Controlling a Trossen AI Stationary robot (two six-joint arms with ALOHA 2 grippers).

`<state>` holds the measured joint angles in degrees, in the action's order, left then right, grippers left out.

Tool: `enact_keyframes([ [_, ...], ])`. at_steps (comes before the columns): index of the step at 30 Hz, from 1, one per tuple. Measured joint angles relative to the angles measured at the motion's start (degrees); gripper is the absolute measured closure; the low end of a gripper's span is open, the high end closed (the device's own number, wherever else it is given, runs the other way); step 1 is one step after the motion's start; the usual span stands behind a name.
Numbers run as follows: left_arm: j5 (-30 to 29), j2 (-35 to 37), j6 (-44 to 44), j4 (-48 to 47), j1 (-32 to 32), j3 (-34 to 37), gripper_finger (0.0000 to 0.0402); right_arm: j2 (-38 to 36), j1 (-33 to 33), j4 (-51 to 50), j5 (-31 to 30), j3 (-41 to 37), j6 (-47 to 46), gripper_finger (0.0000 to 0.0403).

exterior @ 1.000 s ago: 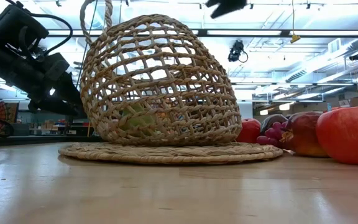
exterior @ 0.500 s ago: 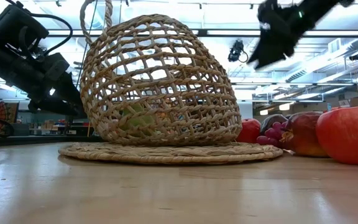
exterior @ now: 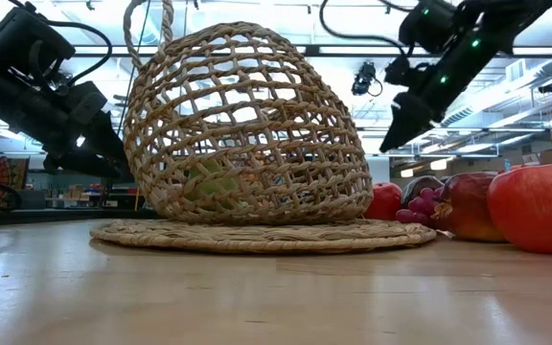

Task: Build produce basket
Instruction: Put the middle red apple into the basket

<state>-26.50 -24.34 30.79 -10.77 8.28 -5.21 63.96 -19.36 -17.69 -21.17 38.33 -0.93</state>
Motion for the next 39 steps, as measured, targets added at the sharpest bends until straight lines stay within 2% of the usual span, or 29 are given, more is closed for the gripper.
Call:
enact_keyframes([
  [7, 0.0, 0.0, 0.0, 0.0, 0.0, 0.0, 0.0044, 6.5, -5.9, 6.4, 8.1, 0.0, 2.5, 0.0029],
  [15, 0.0, 0.0, 0.0, 0.0, 0.0, 0.0, 0.0044, 14.7, -8.3, 11.8, 12.1, 0.0, 3.5, 0.0025],
  [28, 0.0, 0.0, 0.0, 0.0, 0.0, 0.0, 0.0044, 21.0, -10.1, 12.7, 11.8, 0.2, 3.1, 0.0025],
  [39, 0.0, 0.0, 0.0, 0.0, 0.0, 0.0, 0.0044, 20.9, -10.8, 12.0, 12.9, 0.2, 2.0, 0.0037],
])
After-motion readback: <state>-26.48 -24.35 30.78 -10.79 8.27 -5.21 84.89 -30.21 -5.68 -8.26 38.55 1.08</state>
